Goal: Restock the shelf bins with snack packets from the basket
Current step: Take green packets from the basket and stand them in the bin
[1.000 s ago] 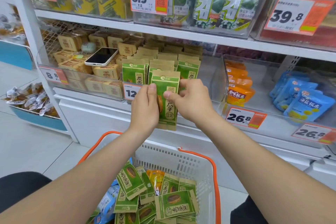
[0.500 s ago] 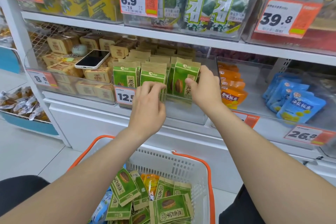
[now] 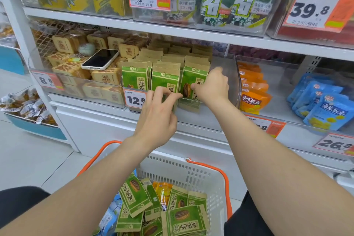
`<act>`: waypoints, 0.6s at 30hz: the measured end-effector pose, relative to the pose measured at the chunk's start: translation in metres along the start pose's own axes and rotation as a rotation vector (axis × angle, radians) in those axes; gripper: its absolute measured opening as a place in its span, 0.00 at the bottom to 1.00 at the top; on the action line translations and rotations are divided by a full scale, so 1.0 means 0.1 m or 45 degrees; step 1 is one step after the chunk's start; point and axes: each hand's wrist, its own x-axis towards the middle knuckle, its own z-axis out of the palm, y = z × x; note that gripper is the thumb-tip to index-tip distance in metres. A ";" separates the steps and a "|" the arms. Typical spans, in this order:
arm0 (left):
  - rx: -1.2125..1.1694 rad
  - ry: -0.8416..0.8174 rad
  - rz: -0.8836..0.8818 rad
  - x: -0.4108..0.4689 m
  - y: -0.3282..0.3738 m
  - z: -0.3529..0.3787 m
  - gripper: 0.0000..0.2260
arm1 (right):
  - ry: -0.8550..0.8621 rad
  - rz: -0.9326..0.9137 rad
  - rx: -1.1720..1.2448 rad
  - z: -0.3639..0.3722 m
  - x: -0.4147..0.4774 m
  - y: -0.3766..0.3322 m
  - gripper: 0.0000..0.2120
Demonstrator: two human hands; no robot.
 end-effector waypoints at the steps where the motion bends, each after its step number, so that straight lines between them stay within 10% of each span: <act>1: -0.004 -0.003 0.002 0.00 0.00 0.00 0.26 | 0.001 0.009 -0.021 0.00 -0.02 -0.01 0.35; 6: -0.009 -0.022 0.004 -0.01 -0.01 0.01 0.26 | -0.122 0.117 -0.143 -0.02 -0.05 0.00 0.46; 18: 0.144 -0.025 0.081 -0.21 -0.30 0.07 0.08 | 0.045 -0.629 -0.670 -0.15 -0.52 -0.17 0.08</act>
